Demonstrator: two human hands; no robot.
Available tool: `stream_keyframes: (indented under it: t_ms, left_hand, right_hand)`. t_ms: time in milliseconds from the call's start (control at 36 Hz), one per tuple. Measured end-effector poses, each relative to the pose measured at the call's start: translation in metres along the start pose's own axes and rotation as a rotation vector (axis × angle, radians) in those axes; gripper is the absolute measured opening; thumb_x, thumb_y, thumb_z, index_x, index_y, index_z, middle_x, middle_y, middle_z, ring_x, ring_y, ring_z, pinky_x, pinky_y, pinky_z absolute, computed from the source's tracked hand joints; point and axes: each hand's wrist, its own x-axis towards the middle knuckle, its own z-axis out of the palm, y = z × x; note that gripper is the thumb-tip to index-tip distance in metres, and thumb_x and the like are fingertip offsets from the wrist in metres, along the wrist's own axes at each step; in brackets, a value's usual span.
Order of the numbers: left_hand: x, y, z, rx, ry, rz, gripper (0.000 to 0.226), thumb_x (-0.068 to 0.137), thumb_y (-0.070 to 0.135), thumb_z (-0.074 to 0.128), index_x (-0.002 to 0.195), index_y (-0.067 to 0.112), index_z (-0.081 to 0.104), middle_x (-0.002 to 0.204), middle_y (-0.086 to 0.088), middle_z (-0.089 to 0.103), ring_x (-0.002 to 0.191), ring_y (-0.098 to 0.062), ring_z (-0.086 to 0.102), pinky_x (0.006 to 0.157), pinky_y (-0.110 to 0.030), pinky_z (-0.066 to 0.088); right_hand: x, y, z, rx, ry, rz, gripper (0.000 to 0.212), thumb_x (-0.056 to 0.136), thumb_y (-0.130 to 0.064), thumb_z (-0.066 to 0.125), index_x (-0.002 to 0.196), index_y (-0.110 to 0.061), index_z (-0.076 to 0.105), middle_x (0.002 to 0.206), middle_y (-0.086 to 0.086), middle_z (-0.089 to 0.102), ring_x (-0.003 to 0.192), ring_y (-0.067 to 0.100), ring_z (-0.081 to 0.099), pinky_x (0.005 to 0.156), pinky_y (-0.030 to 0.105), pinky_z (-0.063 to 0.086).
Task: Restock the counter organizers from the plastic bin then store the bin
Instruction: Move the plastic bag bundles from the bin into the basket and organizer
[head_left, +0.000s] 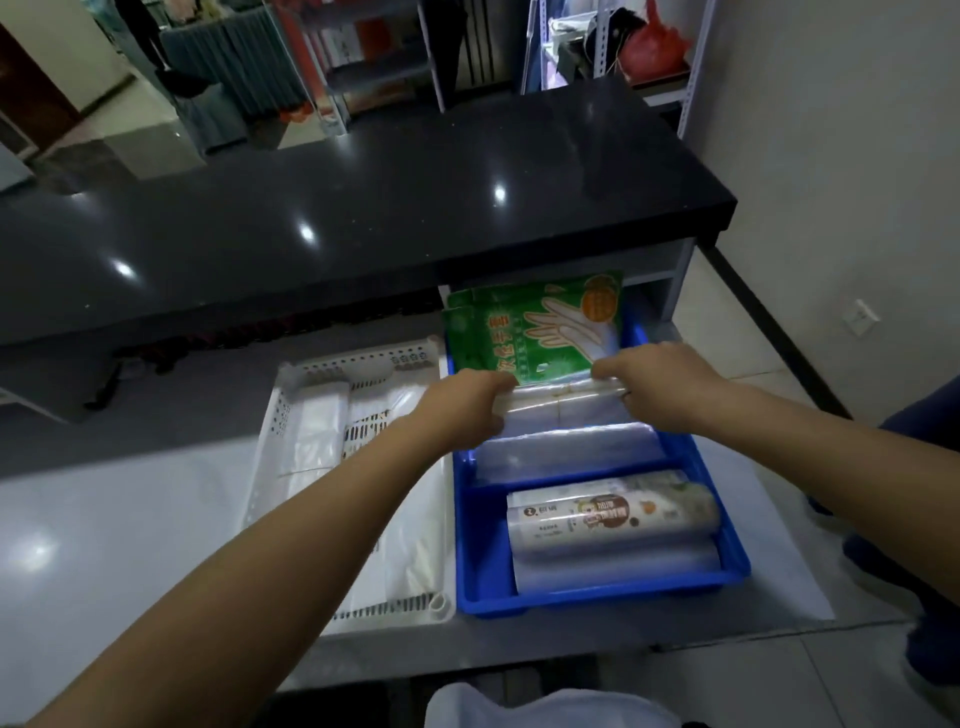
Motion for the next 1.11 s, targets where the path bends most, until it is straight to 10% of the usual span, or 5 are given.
stream_keyframes:
  t_ms: [417, 722, 1111]
  left_hand:
    - [0.021, -0.018, 0.043, 0.026, 0.114, -0.014, 0.048, 0.087, 0.017, 0.064, 0.133, 0.026, 0.052, 0.121, -0.006, 0.058, 0.090, -0.033, 0.064, 0.072, -0.038, 0.053]
    - [0.024, -0.021, 0.029, -0.029, -0.131, -0.007, 0.050, 0.092, 0.020, 0.060, 0.141, 0.023, 0.049, 0.139, -0.006, 0.058, 0.120, -0.030, 0.057, 0.095, -0.038, 0.050]
    - [0.014, -0.026, 0.047, 0.049, 0.180, -0.002, 0.058, 0.096, 0.032, 0.054, 0.151, 0.028, 0.036, 0.146, -0.007, 0.049, 0.131, -0.029, 0.045, 0.107, -0.041, 0.034]
  right_hand:
    - [0.022, 0.024, 0.052, 0.038, 0.068, 0.038, 0.045, 0.090, -0.010, 0.049, 0.128, -0.032, 0.057, 0.112, 0.004, 0.068, 0.100, 0.027, 0.061, 0.090, 0.040, 0.038]
    - [0.038, 0.031, 0.039, 0.043, -0.106, 0.008, 0.048, 0.094, -0.011, 0.046, 0.132, -0.039, 0.053, 0.123, 0.005, 0.067, 0.109, 0.028, 0.056, 0.084, 0.036, 0.022]
    - [0.009, 0.019, 0.073, 0.079, 0.157, 0.086, 0.053, 0.097, -0.023, 0.051, 0.147, -0.027, 0.036, 0.151, 0.007, 0.041, 0.136, 0.027, 0.037, 0.107, 0.048, 0.026]
